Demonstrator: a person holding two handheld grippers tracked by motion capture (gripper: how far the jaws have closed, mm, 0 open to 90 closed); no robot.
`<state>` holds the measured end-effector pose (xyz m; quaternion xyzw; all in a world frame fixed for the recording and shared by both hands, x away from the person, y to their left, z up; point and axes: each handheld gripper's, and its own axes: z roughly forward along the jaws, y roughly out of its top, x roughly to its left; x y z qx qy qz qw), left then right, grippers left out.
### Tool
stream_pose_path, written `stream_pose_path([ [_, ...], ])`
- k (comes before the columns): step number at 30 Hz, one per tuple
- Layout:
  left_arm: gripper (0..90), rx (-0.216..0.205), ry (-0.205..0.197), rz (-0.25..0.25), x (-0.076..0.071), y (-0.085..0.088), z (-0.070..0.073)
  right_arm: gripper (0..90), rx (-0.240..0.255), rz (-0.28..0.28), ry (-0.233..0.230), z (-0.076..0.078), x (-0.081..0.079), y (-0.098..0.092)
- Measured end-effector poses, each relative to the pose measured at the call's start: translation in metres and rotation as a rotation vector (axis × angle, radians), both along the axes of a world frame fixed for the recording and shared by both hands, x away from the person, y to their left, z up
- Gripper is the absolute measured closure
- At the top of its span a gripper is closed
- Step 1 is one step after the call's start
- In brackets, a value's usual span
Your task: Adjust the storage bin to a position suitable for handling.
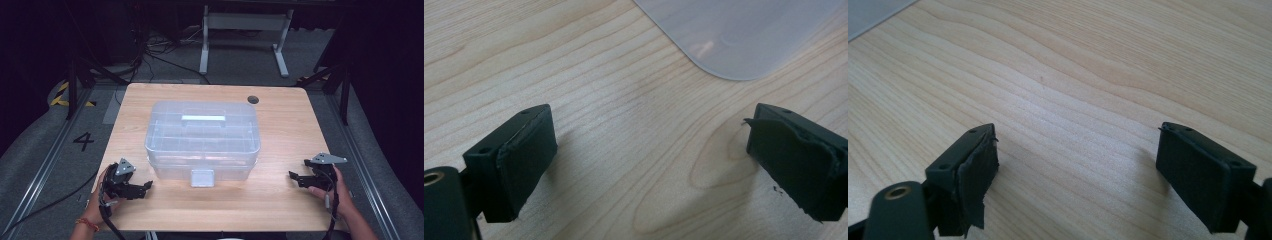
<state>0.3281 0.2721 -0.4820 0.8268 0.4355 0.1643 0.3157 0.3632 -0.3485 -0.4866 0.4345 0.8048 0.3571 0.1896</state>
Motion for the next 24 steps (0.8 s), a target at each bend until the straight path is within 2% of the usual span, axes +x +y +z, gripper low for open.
stream_pose_path([
  [5,1.8,0.005,0.013,-0.003,0.0028,0.0004,-0.0001,16.9,0.000,0.013,-0.001,-0.0001,-0.0002,-0.0013],
  [17,1.9,0.006,0.012,-0.013,0.0013,0.0077,-0.0002,16.7,-0.003,0.017,0.003,0.0005,0.0001,-0.0018],
  [24,2.1,0.000,0.006,-0.023,0.0023,0.0089,-0.0006,23.5,-0.012,0.046,-0.007,0.0023,-0.0013,-0.0012],
])
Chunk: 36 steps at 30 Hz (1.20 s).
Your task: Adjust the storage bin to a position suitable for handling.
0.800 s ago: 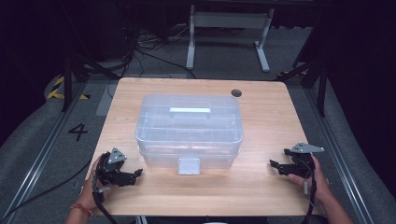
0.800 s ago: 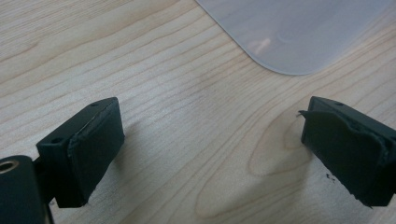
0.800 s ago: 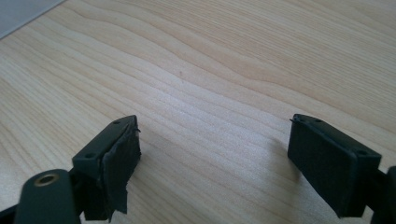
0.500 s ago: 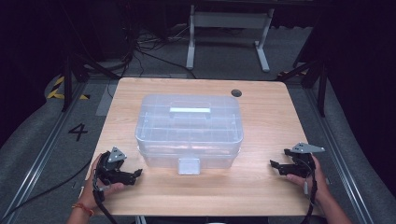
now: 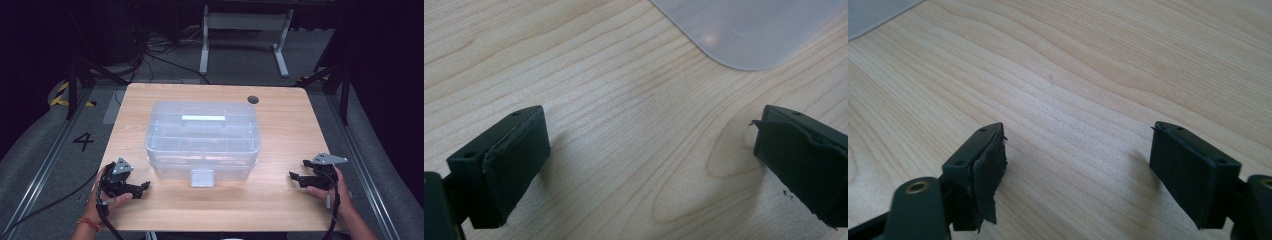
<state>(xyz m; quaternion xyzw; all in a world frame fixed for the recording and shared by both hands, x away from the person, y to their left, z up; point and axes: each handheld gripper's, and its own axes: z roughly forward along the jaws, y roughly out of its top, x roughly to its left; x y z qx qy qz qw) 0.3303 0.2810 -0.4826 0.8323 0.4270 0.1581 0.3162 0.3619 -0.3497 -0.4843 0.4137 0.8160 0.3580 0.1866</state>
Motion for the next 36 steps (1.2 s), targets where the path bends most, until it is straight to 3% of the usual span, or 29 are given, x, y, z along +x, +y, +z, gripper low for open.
stream_pose_path([
  [22,2.3,0.001,-0.001,-0.002,0.000,0.000,0.000,30.3,0.031,0.024,-0.061,0.014,-0.007,-0.001],
  [36,2.5,0.000,0.003,-0.003,-0.001,0.000,0.000,29.8,0.050,0.039,-0.084,0.022,-0.010,0.002],
])
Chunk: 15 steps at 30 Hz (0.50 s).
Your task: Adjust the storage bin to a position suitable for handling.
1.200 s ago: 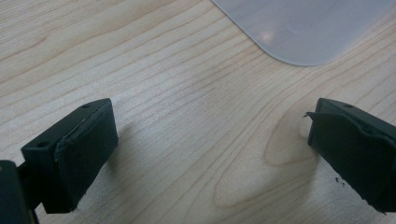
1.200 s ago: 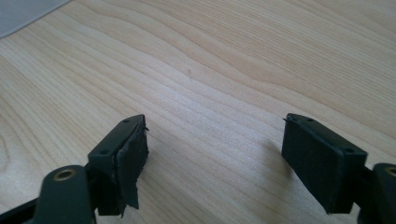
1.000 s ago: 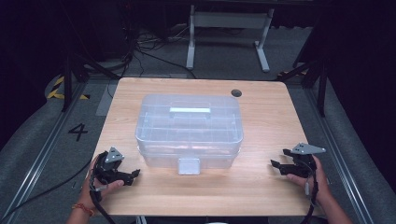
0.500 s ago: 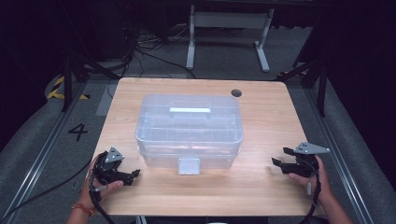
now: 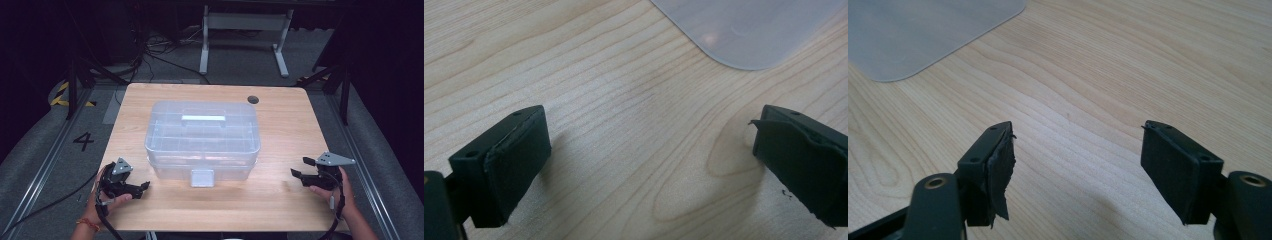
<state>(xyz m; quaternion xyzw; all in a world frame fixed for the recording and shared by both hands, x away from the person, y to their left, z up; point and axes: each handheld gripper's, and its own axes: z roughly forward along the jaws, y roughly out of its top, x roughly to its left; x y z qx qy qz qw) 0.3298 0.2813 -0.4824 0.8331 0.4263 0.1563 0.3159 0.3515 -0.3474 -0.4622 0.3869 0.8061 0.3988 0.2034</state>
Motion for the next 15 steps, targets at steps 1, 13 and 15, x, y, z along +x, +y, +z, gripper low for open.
stream_pose_path([
  [1,2.4,0.000,0.000,0.000,0.000,0.000,0.000,29.8,-0.004,0.004,-0.006,0.001,0.000,0.000],
  [13,2.5,0.000,-0.001,0.004,0.000,0.000,0.000,26.7,-0.015,0.003,-0.050,0.014,0.000,0.007],
  [15,2.5,0.000,-0.001,0.005,0.000,0.000,0.000,26.7,-0.018,0.008,-0.060,0.016,0.001,0.009],
])
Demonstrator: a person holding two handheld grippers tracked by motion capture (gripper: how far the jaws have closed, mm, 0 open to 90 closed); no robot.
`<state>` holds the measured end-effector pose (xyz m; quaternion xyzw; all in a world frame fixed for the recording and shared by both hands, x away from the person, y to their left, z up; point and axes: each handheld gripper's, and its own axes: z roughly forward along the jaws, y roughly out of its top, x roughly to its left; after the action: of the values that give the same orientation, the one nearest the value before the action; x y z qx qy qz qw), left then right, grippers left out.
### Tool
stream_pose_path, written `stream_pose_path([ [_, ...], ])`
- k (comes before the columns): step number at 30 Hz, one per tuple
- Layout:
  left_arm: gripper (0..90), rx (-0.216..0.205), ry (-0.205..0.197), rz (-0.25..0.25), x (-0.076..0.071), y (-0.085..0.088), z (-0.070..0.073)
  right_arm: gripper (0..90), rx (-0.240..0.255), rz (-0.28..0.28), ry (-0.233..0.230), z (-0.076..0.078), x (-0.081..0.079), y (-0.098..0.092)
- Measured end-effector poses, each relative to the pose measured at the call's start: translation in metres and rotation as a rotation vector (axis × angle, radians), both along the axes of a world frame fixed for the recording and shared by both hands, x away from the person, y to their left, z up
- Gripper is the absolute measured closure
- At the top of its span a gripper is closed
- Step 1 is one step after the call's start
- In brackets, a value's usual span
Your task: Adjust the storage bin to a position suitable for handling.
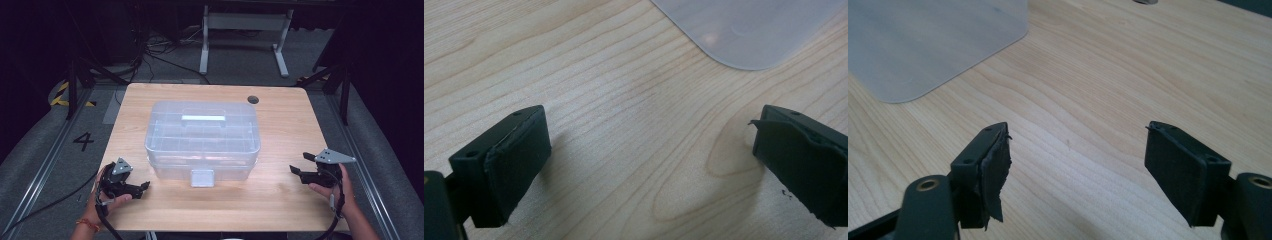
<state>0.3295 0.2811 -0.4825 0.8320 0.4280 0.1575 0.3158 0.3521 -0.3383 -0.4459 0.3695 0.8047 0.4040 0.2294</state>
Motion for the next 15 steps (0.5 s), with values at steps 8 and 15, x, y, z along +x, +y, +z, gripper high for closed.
stream_pose_path([
  [8,2.5,-0.001,0.001,0.000,0.000,0.000,0.000,26.7,0.008,0.012,-0.012,0.011,0.003,0.003],
  [15,2.5,0.000,0.000,0.001,0.000,0.000,0.000,27.1,0.011,0.021,-0.042,0.028,0.007,0.007],
])
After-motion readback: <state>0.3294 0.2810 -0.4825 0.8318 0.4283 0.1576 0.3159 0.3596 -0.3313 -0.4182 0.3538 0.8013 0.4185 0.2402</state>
